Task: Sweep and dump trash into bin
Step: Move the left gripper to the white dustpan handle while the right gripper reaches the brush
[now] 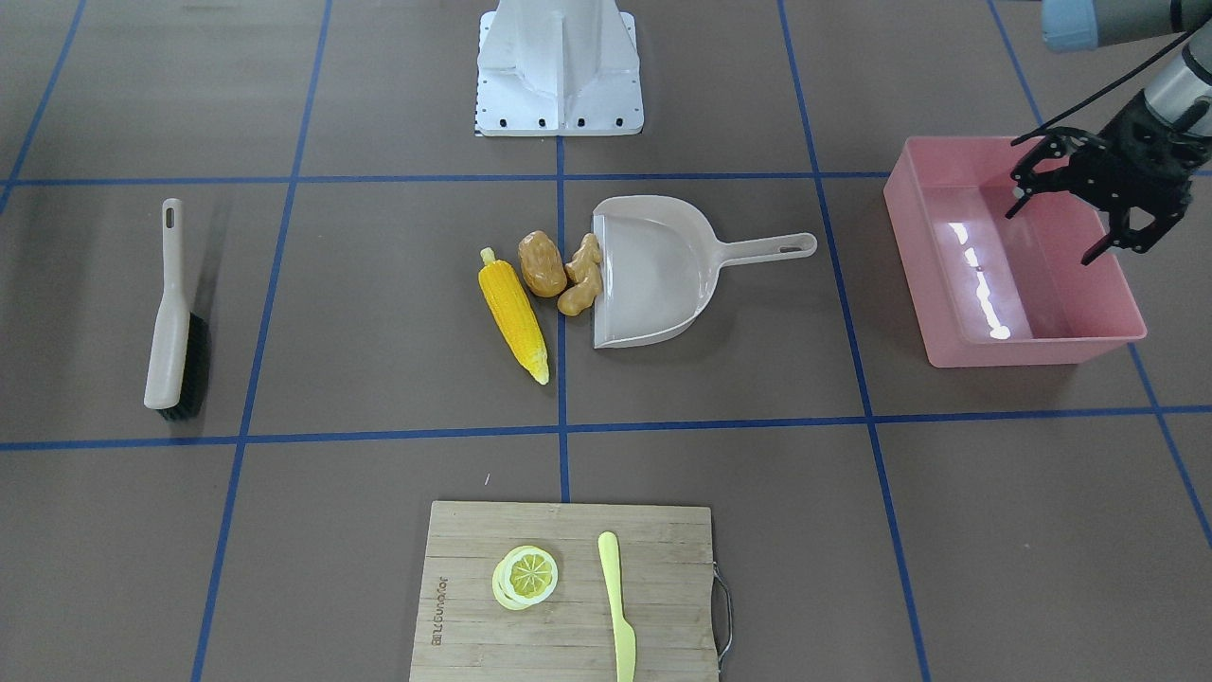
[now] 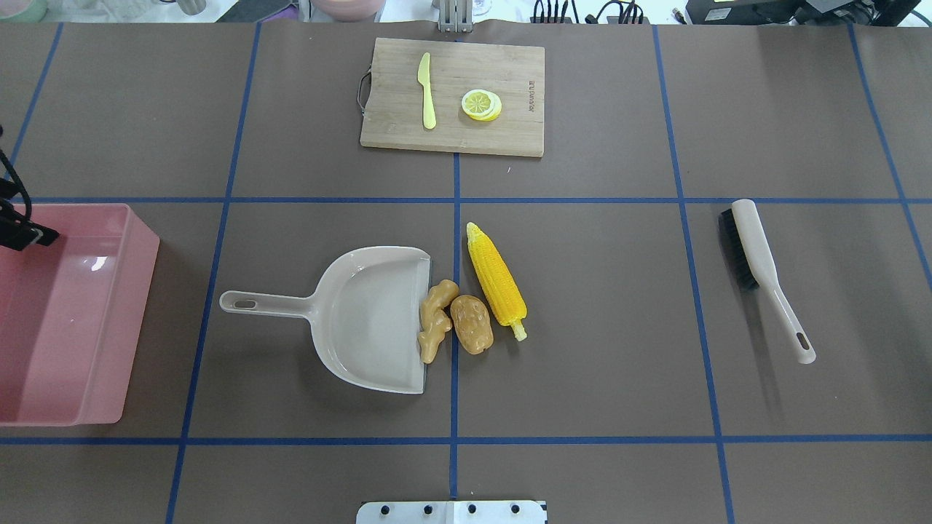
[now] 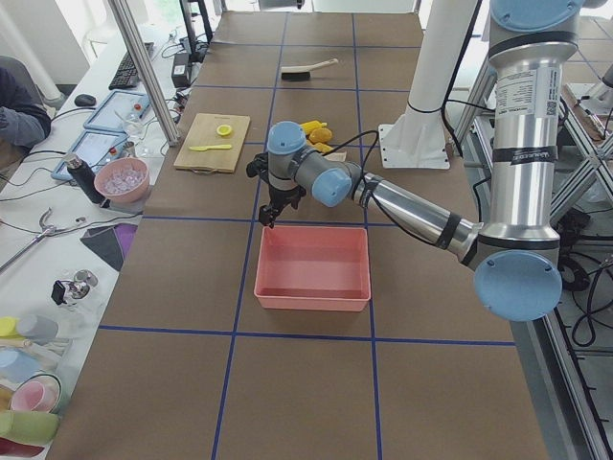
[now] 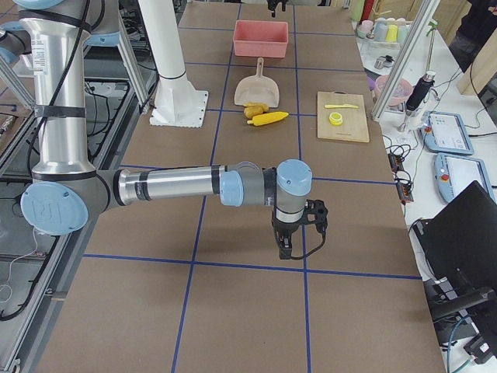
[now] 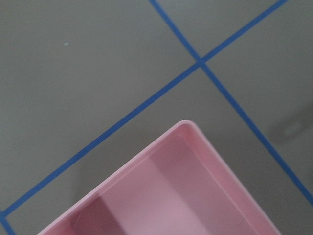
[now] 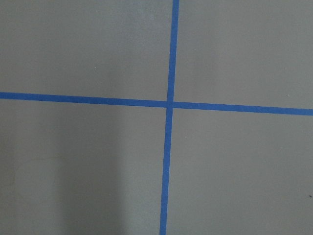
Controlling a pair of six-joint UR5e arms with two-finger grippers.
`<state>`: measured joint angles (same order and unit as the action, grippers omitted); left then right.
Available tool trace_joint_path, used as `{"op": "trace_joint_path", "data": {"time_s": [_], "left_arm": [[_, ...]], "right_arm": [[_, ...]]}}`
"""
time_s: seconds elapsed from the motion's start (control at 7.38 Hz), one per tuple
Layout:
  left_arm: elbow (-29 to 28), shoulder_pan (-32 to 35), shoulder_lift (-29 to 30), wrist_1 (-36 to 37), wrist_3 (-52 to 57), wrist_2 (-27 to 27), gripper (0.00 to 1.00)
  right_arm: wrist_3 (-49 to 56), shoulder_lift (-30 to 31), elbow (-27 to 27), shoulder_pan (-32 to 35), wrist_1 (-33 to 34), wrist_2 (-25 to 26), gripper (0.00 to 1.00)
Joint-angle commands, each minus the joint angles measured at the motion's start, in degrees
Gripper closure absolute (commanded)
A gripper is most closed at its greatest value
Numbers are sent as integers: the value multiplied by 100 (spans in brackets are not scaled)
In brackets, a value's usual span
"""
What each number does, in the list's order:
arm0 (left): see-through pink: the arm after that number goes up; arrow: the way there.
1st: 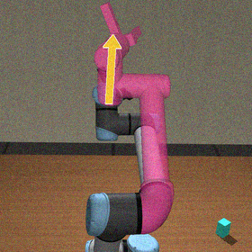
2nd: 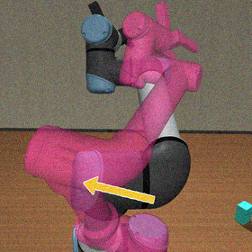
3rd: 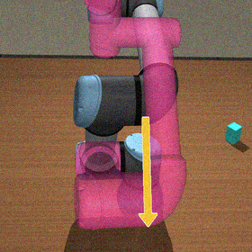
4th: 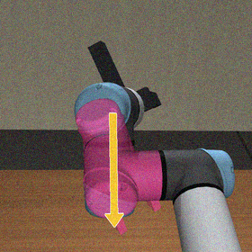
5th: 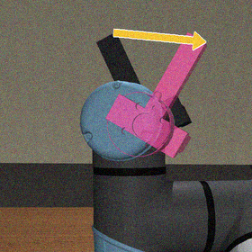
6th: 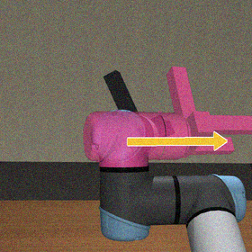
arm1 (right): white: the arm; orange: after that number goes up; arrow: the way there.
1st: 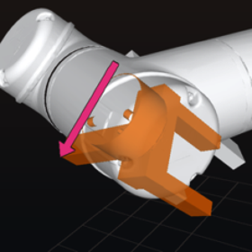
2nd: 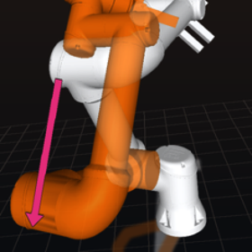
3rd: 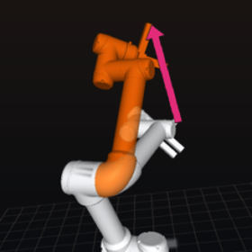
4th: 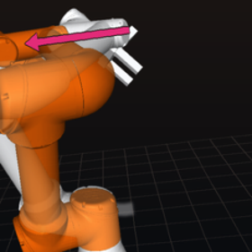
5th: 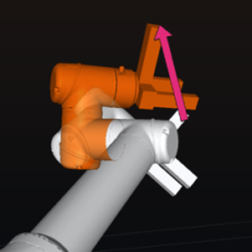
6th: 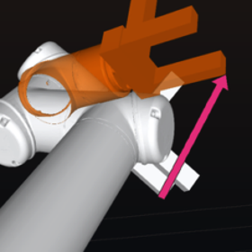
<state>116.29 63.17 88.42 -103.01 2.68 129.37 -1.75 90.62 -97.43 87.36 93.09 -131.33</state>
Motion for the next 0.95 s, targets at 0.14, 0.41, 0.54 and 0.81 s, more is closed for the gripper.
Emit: {"op": "trace_joint_path", "data": {"time_s": [0.14,0.41,0.54,0.81], "left_arm": [[43,-839,62,-571,223,-665,2],[122,-1226,298,-729,767,-676,2],[105,-1777,447,-1025,804,-772,2],[-44,-2333,466,-1599,795,-896,2]], "right_arm": [[-10,0,-82,9,-2,-208,0],[-54,-96,-345,-9,-2,-393,0],[-254,-88,-573,-96,-2,-515,0],[-658,-45,-1064,-637,-2,-927,0]]}}
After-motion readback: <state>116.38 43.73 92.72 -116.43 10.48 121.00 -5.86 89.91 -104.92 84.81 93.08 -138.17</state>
